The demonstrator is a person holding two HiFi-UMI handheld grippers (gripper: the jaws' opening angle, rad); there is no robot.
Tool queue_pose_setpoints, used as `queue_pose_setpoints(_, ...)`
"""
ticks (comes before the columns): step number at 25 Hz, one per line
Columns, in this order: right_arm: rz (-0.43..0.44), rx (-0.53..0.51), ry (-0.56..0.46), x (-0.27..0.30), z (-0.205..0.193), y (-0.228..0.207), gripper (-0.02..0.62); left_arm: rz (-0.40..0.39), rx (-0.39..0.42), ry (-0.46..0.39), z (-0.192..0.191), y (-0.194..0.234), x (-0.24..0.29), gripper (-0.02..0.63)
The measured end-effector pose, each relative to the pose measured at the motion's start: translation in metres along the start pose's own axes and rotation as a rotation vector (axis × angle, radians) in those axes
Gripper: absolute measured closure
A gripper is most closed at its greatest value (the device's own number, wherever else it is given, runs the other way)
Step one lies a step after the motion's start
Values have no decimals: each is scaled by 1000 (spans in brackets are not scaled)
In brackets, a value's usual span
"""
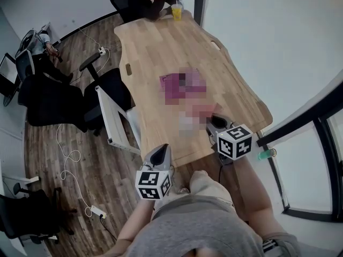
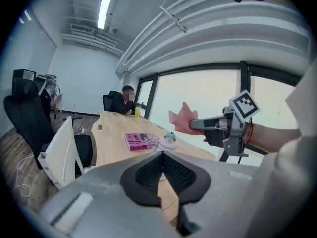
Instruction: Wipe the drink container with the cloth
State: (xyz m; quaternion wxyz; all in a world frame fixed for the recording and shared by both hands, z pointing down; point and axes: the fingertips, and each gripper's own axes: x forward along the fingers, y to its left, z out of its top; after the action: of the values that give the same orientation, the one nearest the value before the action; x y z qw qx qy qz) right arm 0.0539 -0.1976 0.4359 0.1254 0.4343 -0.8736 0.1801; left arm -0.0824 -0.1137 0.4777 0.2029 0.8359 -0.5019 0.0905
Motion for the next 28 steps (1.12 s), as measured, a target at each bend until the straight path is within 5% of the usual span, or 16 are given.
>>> queue_pose_setpoints(28, 226, -140, 353, 85, -37, -41, 566, 72, -40, 18, 29, 28, 82, 603)
